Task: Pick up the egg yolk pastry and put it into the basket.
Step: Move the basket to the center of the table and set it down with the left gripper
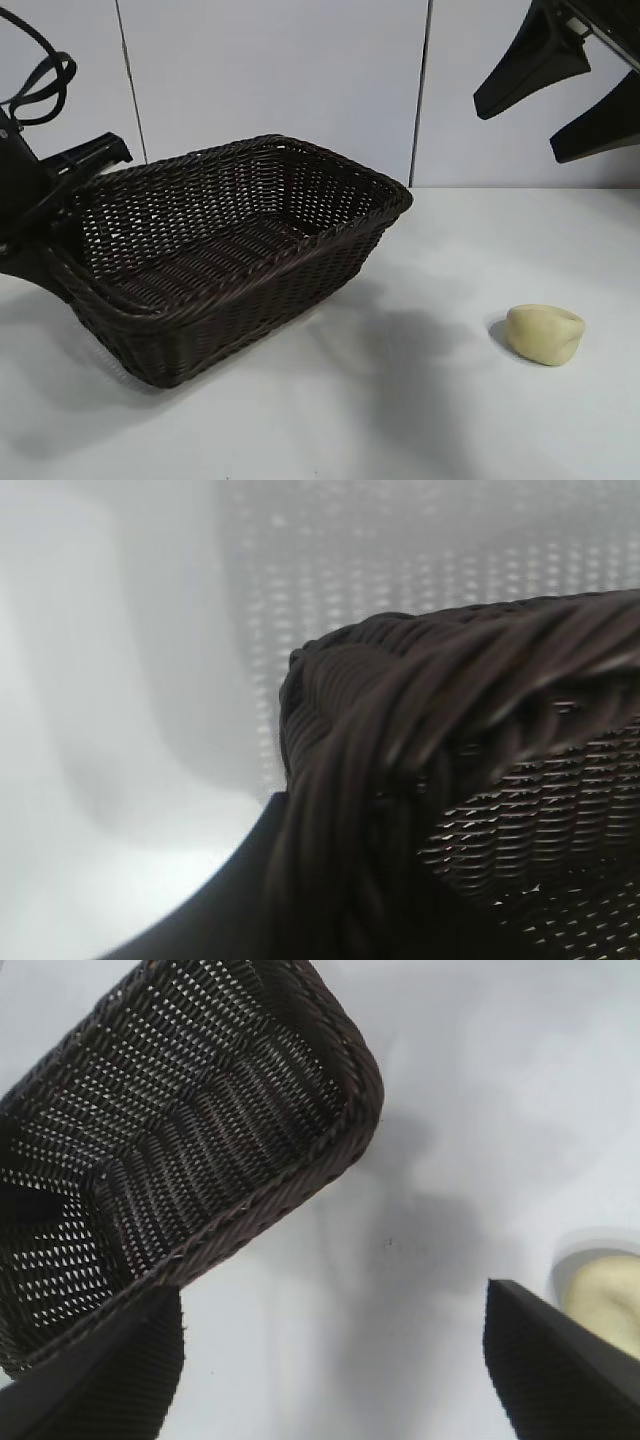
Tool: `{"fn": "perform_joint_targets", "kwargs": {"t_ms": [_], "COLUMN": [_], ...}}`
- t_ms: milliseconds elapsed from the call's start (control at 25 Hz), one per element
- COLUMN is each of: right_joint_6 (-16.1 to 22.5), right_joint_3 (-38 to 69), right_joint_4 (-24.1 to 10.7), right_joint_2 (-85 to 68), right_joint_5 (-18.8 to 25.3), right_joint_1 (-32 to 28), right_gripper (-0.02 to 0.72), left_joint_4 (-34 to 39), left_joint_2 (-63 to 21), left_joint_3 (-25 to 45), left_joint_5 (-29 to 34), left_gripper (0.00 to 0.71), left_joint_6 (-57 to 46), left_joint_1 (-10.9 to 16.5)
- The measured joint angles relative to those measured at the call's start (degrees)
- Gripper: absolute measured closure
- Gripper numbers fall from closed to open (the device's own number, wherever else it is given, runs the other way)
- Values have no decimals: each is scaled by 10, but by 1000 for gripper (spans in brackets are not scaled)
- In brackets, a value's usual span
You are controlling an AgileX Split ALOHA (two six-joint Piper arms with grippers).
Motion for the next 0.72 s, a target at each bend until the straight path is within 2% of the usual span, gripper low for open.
{"fn": "perform_joint_targets", "kwargs": {"t_ms": [240, 400, 720], "right_joint_6": [0, 0, 0], "right_joint_3": [0, 0, 0], "right_joint_4": [0, 0, 0], "right_joint_2": [0, 0, 0], "right_joint_5": [0, 0, 0], "right_joint_1": [0, 0, 0], "right_gripper": [113, 113, 113], "left_joint_4": [-3, -7, -49], "left_joint_2": [15, 60, 140], "left_joint_3": [-47, -111, -189], "left_joint_5": [48, 107, 158], "left_gripper": [606, 606, 606], "left_joint_6": [134, 221, 347], "left_joint_1": [4, 4, 5]}}
